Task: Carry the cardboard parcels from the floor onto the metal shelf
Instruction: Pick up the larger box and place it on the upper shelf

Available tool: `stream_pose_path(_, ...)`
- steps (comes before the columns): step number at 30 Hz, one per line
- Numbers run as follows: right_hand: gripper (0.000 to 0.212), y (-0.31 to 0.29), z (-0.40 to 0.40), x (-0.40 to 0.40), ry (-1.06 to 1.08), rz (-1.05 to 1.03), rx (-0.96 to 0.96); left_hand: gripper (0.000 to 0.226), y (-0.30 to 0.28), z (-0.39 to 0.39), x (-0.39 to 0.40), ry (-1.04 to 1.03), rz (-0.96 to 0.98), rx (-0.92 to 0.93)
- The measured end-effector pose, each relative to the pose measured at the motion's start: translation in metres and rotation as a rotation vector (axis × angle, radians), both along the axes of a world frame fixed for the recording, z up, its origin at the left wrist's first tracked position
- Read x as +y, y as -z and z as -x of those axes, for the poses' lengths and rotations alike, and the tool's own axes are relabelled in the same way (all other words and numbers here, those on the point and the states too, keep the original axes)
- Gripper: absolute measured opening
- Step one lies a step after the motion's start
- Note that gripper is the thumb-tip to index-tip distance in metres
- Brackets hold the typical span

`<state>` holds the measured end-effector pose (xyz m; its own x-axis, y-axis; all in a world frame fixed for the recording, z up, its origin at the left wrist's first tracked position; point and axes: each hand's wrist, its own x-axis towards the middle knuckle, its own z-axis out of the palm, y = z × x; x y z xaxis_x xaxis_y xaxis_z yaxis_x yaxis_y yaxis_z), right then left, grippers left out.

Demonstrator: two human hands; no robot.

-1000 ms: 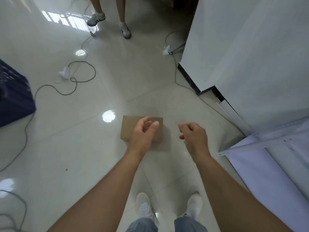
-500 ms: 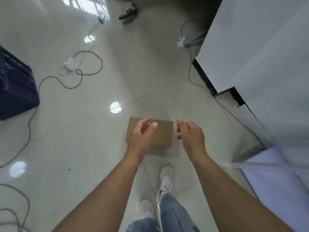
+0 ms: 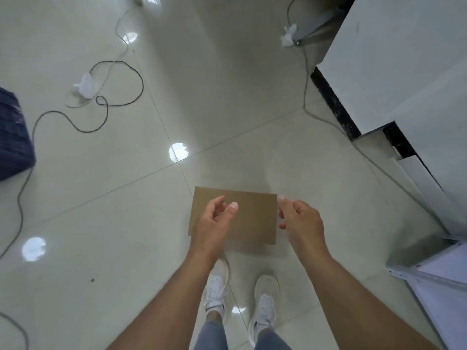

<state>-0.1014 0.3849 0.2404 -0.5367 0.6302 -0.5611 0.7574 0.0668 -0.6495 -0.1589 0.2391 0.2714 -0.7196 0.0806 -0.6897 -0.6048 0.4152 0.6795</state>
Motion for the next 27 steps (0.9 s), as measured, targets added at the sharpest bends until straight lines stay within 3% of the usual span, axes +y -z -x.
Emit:
stream_pose_path(9,0.048,0.114,0.058,-0.005,0.000,-0.016,-0.112,0.049,0.126,0.055,-0.002,0.124,0.101,-0.033)
stream_pose_path(21,0.043,0.233,0.065,-0.007,0.015,-0.002,-0.317,0.061,0.256,0.096,-0.033,0.409,0.309,-0.025)
stream_pose_path(27,0.071,0.276,0.079,-0.004,0.090,-0.032,-0.413,0.085,0.298,0.106,-0.026,0.628,0.494,0.030)
